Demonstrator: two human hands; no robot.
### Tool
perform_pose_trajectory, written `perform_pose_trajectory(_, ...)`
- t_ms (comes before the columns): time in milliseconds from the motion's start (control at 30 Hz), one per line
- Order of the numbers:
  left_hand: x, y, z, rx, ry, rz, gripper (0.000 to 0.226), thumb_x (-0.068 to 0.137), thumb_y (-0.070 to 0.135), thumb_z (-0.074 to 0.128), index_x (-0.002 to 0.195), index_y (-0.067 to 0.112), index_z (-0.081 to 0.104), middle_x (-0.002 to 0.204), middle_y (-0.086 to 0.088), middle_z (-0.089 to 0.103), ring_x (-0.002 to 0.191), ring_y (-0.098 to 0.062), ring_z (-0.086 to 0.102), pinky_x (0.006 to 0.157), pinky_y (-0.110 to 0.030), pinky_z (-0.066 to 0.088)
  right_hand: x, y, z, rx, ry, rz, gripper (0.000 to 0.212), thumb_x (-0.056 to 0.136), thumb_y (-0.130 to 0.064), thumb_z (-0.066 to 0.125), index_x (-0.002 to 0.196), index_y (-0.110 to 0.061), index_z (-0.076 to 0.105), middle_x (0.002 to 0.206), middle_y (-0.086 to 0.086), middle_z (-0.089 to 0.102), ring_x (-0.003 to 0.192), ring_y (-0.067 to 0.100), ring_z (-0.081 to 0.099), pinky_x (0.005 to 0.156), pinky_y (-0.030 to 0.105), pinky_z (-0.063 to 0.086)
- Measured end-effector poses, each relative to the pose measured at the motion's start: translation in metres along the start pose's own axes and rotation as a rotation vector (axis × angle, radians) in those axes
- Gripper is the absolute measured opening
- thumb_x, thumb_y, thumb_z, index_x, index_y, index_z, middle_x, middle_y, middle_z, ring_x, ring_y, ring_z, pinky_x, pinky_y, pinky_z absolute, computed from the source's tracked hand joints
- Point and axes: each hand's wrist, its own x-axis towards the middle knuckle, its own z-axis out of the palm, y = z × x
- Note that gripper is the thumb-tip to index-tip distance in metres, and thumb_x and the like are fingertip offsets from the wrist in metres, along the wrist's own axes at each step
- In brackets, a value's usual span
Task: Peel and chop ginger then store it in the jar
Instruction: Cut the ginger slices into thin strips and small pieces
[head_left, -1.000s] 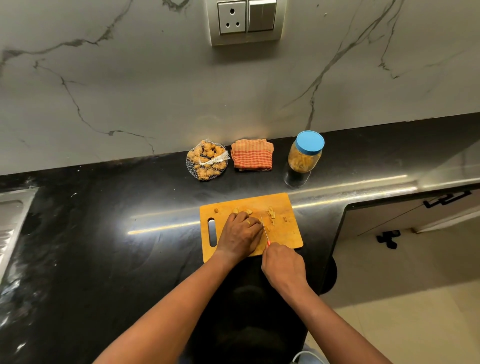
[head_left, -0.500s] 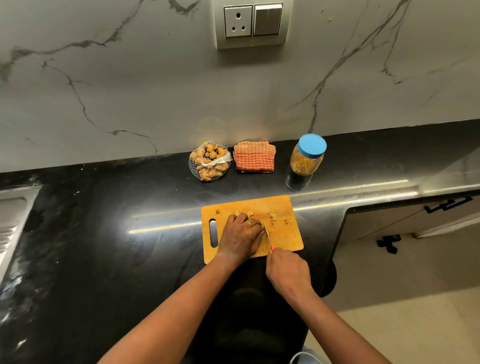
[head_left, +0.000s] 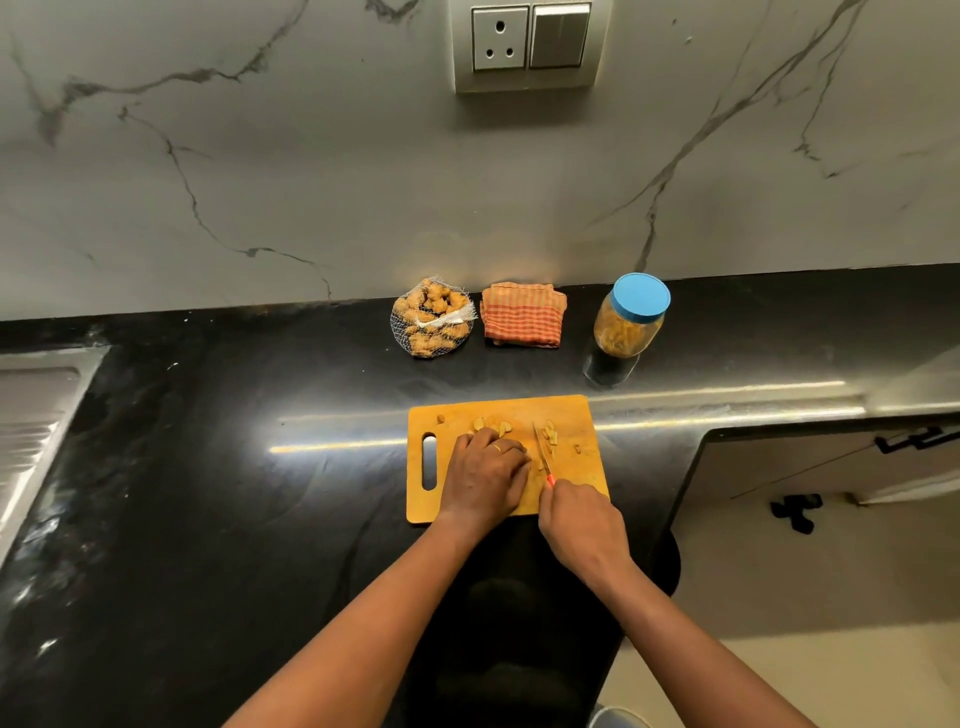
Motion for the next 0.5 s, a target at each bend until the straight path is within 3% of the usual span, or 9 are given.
perform_pose_trajectory(333, 0.000, 0.002, -0.002, -0.032, -0.011, -0.058, 0.008, 0.080, 0.030, 0.071, 0.085, 0.024, 0.074, 0.092, 0.011, 0.073, 0.096, -0.020, 0.060, 0.074, -0.036, 0.045, -0.007, -0.002, 0.001, -0.052, 0.025, -0.065, 0.044, 0.105, -0.042, 0.027, 0.098, -0.017, 0.062, 0.087, 0.002, 0.067, 0.077, 0.022, 0.066, 0.063, 0.035, 0.050)
perform_pose_trajectory(500, 0.000, 0.001, -0.002, -0.042, -0.006, -0.039, 0.010, 0.080, 0.029, 0.073, 0.088, 0.024, 0.075, 0.093, 0.011, 0.073, 0.095, -0.020, 0.059, 0.072, -0.035, 0.045, -0.008, -0.006, 0.002, -0.042, 0.017, -0.057, 0.040, 0.105, -0.040, 0.030, 0.100, -0.017, 0.062, 0.090, 0.003, 0.068, 0.079, 0.022, 0.067, 0.059, 0.032, 0.043)
